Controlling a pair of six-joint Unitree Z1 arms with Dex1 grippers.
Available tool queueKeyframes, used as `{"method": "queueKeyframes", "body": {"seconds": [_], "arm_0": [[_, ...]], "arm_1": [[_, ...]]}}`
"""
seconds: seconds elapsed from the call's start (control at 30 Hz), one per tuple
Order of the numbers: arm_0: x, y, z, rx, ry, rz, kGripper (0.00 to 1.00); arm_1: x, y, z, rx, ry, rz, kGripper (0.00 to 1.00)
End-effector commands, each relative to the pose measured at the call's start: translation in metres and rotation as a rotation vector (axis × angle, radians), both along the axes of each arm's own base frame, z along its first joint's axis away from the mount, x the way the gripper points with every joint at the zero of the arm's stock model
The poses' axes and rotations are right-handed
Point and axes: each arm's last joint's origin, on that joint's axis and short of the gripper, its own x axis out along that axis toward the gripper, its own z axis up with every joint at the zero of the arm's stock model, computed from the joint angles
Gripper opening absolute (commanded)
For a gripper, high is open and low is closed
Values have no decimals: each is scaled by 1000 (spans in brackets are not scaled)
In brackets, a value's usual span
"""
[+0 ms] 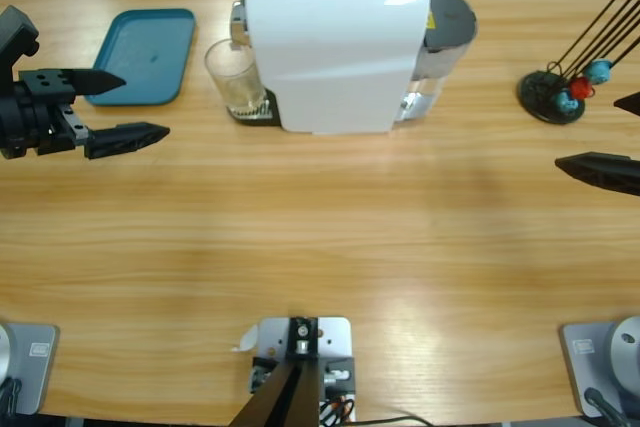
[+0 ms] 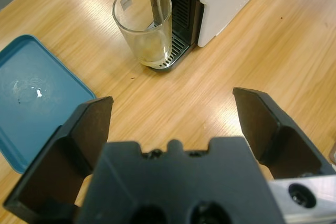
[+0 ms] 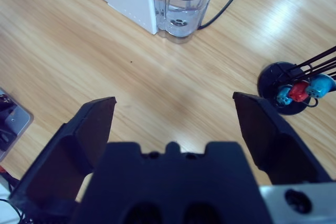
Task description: Pour coffee
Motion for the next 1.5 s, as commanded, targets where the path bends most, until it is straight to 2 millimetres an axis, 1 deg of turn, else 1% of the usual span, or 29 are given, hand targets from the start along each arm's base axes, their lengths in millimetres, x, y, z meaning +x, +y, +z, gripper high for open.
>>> {"method": "queueKeyframes", "body": {"seconds": [0.03, 0.3, 0.5, 0.77, 1.1, 1.5], "arm_0": [[3, 0, -3, 2, 12, 16, 1000], [0, 3, 4, -17, -11, 16, 1000], [-1, 3, 4, -21, -14, 14, 1000], [-3, 4, 6, -27, -15, 8, 1000], [-1, 2, 7, -30, -16, 6, 1000], [-5, 4, 9, -39, -13, -7, 1000]], "arm_1": [[2, 4, -9, -28, 25, 28, 996], [-1, 2, -9, -22, 19, 37, 994], [-1, 2, -9, -20, 16, 36, 991], [2, 6, -11, -35, 34, 49, 1000], [1, 6, -11, -34, 33, 54, 1000], [3, 8, -11, -39, 37, 52, 1000]]}}
